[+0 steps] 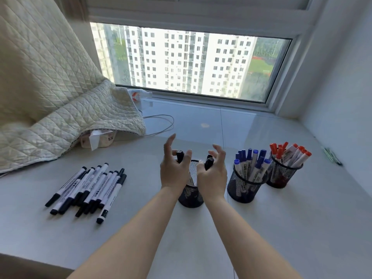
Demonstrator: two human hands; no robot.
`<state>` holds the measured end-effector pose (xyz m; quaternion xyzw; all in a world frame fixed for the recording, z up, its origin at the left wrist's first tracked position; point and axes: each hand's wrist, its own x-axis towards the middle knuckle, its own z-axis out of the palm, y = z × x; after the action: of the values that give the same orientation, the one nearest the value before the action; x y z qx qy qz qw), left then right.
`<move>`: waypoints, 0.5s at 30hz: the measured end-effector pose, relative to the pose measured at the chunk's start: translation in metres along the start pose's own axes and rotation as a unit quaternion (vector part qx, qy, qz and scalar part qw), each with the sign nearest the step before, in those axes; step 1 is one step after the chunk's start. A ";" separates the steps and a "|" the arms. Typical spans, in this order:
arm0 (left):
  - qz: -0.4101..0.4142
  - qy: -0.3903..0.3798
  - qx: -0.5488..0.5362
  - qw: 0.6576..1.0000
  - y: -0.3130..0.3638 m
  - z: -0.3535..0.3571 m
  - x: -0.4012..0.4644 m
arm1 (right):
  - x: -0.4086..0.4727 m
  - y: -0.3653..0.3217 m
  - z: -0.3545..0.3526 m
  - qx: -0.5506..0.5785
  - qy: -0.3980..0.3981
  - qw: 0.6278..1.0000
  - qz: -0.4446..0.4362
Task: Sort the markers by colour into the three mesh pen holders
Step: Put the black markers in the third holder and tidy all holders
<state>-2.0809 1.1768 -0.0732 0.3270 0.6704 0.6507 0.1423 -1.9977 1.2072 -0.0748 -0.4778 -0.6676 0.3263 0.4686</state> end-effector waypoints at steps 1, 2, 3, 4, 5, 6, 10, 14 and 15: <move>0.023 -0.006 0.037 0.999 0.001 0.000 0.001 | 0.000 0.000 -0.001 -0.005 0.009 1.000 -0.021; 0.043 -0.010 0.075 0.996 0.001 -0.001 0.000 | 0.001 0.000 -0.002 -0.011 0.010 0.999 -0.038; 0.055 -0.012 0.106 0.993 0.001 -0.001 0.000 | 0.002 0.001 -0.003 -0.019 0.005 0.999 -0.047; 0.059 -0.015 0.127 0.990 0.000 -0.001 -0.001 | 0.003 0.001 -0.004 -0.030 -0.006 0.998 -0.049; 0.060 -0.021 0.144 0.987 -0.001 -0.003 -0.002 | 0.004 0.001 -0.004 -0.040 -0.020 0.998 -0.046; 0.061 -0.031 0.162 0.984 -0.001 -0.005 -0.002 | 0.005 0.000 -0.004 -0.048 -0.034 0.998 -0.038; 0.068 -0.063 0.175 0.980 -0.003 -0.026 -0.001 | -0.001 -0.009 -0.004 -0.043 -0.027 0.999 -0.017; 0.064 -0.016 0.150 0.986 -0.010 -0.063 0.000 | -0.025 -0.029 0.002 -0.056 0.045 0.984 -0.163; 0.061 -0.005 0.159 0.985 -0.013 -0.074 0.003 | -0.031 -0.034 0.005 -0.057 0.060 0.975 -0.208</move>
<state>-2.1321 1.1216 -0.0771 0.3890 0.7434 0.5417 0.0515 -2.0104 1.1664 -0.0564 -0.3730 -0.7407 0.1541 0.5371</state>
